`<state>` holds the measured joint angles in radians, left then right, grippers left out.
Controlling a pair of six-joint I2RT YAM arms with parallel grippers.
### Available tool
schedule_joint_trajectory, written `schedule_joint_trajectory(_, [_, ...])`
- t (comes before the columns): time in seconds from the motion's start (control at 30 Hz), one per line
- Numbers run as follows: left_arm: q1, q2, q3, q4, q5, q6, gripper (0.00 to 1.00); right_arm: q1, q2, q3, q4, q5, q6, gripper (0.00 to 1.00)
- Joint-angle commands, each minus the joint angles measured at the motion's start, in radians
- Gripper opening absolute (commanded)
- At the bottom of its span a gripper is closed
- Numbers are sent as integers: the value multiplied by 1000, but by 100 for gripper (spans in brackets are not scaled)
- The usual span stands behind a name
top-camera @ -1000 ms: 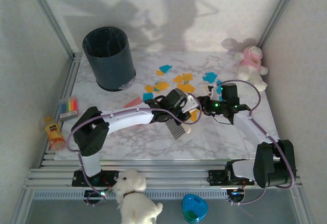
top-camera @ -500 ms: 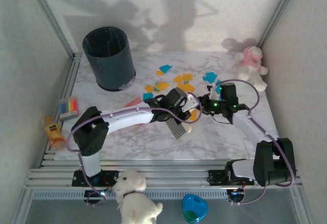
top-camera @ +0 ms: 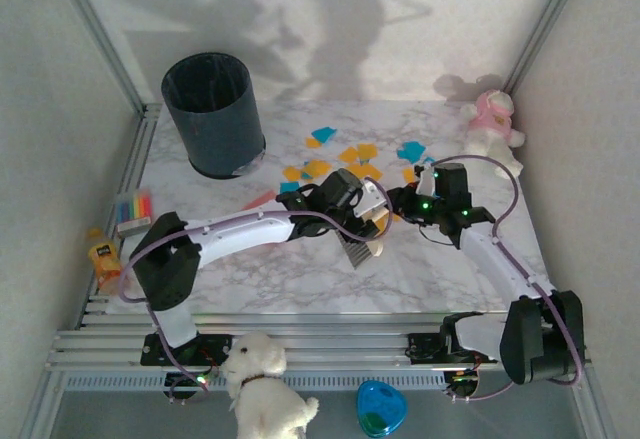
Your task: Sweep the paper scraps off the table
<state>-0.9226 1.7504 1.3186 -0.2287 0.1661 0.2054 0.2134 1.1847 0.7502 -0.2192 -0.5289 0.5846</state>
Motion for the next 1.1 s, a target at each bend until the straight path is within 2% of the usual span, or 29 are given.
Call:
schedule_joint_trajectory(0.0, [24, -93, -22, -61, -54, -3, 71, -15, -34, 36, -32, 46, 0, 7])
schedule_joint_trajectory(0.1, [56, -133, -26, -127, -42, -18, 71, -33, -36, 49, -53, 45, -5, 4])
schedule_joint_trajectory(0.3, [87, -239, -72, -230, -133, 10, 74, -70, -52, 75, -112, 43, -45, 3])
schedule_joint_trajectory(0.5, [176, -286, -91, -427, -156, 27, 74, -111, -70, 89, -157, 44, -73, 3])
schedule_joint_trajectory(0.63, [235, -318, -125, -524, -220, 17, 74, -121, -72, 91, -169, 44, -80, 3])
schedule_joint_trajectory(0.83, [344, -380, -174, -590, -224, -13, 81, -124, -66, 91, -174, 46, -84, 3])
schedule_joint_trajectory(1.07, [456, -355, -219, -629, -221, -13, 82, -128, -63, 103, -186, 54, -91, 3])
